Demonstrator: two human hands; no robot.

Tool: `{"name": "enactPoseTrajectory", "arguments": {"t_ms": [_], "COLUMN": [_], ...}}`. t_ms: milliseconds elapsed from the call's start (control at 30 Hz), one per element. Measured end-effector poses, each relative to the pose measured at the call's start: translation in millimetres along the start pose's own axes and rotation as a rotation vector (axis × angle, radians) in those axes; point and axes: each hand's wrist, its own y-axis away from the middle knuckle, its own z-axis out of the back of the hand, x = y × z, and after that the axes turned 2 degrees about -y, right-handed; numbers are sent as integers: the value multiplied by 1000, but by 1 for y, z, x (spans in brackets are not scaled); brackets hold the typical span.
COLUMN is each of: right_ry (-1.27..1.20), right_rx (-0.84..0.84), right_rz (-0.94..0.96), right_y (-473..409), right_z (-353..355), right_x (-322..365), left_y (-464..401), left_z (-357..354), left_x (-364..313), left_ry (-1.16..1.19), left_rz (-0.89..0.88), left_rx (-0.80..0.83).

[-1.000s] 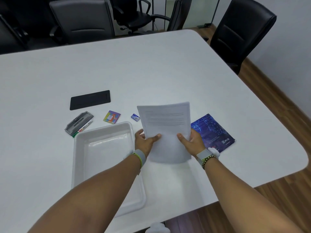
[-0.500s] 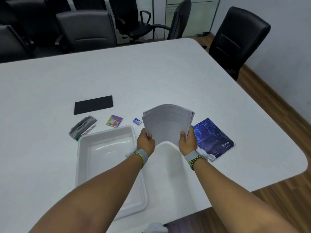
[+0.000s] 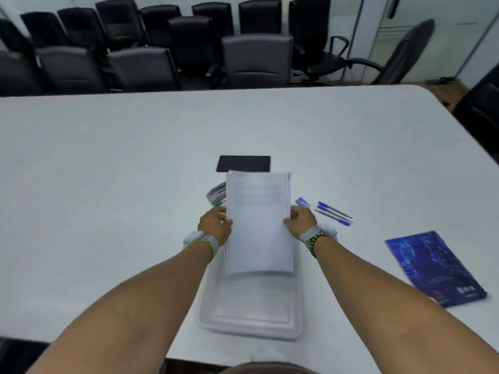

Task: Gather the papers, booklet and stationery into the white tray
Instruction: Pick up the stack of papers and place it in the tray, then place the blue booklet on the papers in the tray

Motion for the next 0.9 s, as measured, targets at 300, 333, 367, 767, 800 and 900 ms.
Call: {"name": "enactPoseTrajectory", "arguments": {"t_ms": [300, 333, 367, 767, 800, 900], "right_ry": [765, 811, 862, 213, 155, 94], "right_rx": [509, 536, 579, -106, -185, -313], "right_rz": [-196, -153, -107, -89, -136, -218], "right_y": [19, 24, 28, 7, 2, -11], "right_z": [-91, -90, -89, 30, 58, 118], "right_x": [-46, -45, -45, -93, -114, -171], "left_y": [36, 39, 41, 30, 33, 44], "left_z": [-22, -24, -26, -110, -135, -192], "left_x": [93, 97, 101, -9, -38, -107], "left_ry": [-555, -651, -762, -243, -133, 203], "left_rz": [-86, -164, -240, -248, -248, -66], "left_rx": [399, 427, 435, 358, 366, 480]}}
